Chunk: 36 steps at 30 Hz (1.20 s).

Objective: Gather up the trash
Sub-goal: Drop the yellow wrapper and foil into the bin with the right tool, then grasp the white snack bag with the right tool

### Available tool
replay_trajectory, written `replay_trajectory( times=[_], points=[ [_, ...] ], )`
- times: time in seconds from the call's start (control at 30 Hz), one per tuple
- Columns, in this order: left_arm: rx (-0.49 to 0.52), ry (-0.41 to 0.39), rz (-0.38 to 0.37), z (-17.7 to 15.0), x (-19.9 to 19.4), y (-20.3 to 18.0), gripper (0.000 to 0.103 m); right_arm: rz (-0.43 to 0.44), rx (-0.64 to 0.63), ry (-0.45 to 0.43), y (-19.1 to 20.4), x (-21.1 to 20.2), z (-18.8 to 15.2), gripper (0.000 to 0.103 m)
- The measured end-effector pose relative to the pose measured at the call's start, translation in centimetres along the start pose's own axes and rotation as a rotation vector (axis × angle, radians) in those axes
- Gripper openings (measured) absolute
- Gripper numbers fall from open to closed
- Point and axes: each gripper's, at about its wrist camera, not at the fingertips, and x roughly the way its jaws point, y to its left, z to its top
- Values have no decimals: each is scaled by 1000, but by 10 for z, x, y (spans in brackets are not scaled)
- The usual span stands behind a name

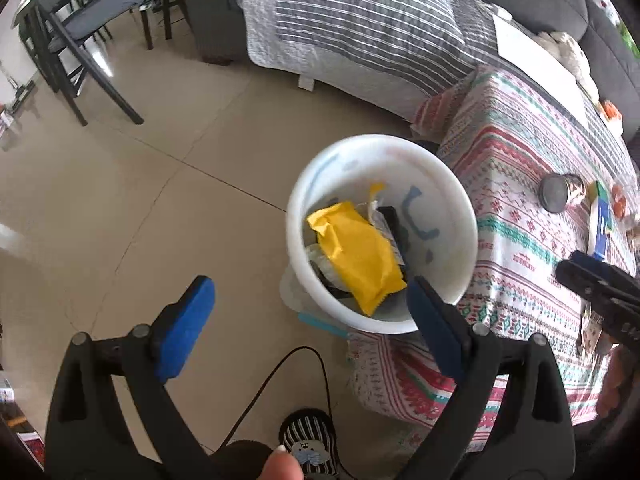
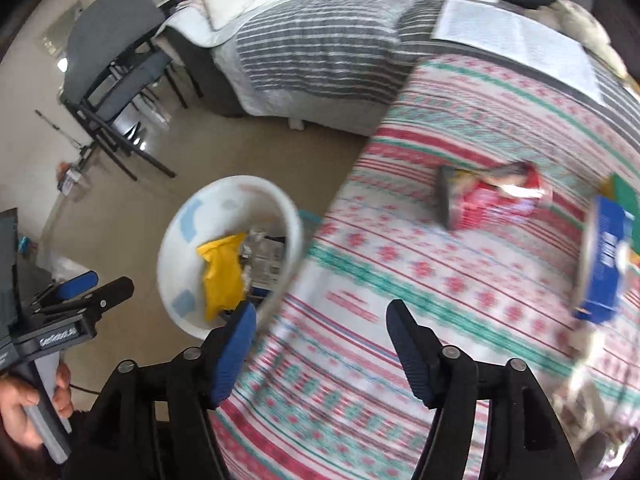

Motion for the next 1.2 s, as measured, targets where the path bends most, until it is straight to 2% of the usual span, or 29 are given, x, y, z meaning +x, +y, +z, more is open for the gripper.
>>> replay_trajectory(
  times=[0.1,0.17,0.27,0.53,0.77,0.97,1.2],
  points=[
    [22,7,-16,0,0,-15,97,-41,26,-13,-24,-23,-9,76],
    [37,5,-44,-1,-2,-24,102,-83,44,-22,-41,-38,-15,79],
    [80,-2,-76,-4,-8,-47,102,-153,72,-23,-66,-53,-26,82],
    [192,-12,-79,-10,-13,-99,102,-269,134,76,-122,-60,-60,83],
    [255,-16,-102,-13,-17,-135,102,-242,207,128,-156,-56,-79,83],
    [294,-4,-107,-16,-15,-155,102,-221,223,190,-159,-37,-80,83],
    [299,-1,-96,-19,-14,-156,102,-263,199,238,-154,-15,-81,83]
  ],
)
